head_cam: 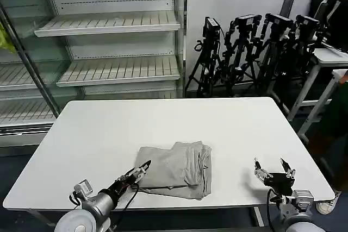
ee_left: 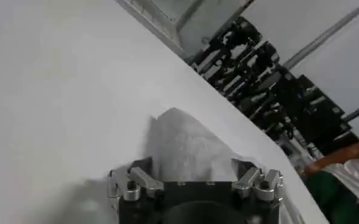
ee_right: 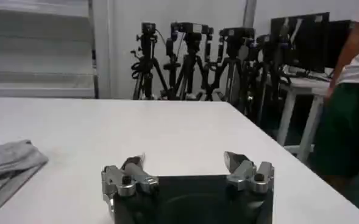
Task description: Fold and organize the clothes.
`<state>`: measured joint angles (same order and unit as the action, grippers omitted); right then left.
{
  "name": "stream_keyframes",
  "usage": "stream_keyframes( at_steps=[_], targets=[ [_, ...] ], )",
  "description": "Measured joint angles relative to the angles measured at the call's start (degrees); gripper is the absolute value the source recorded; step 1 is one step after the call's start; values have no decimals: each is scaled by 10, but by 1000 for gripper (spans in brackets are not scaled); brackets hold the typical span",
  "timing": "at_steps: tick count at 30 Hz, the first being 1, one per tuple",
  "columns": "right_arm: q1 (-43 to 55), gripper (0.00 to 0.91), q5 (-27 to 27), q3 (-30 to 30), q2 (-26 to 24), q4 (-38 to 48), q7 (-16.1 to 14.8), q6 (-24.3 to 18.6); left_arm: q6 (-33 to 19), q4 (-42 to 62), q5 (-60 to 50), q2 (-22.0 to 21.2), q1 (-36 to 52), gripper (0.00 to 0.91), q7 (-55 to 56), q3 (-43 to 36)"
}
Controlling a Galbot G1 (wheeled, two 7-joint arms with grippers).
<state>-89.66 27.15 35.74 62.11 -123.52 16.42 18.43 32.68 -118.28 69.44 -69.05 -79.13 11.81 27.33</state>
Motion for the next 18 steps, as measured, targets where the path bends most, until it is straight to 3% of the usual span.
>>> stream_keyframes(
  at_steps=[2,3,4,5,7,18],
  targets=[
    [-1,907,0,1,0,-1,0,0,0,8,10,2,8,907,-3,-2],
    [-1,907,1,2,0,-2,0,0,0,13,15,3,12,846,-4,-3],
    [-2,907,1,3,0,-2,0,0,1,16,19,4,16,665,-6,-4],
    [-2,907,1,3,0,-2,1,1,1,18,23,6,18,272,-7,-5],
    [-3,907,2,4,1,-4,1,1,1,23,30,7,22,30,-10,-7],
    [-11,907,2,10,4,-13,2,2,6,39,50,6,32,10,-18,-9]
  ],
)
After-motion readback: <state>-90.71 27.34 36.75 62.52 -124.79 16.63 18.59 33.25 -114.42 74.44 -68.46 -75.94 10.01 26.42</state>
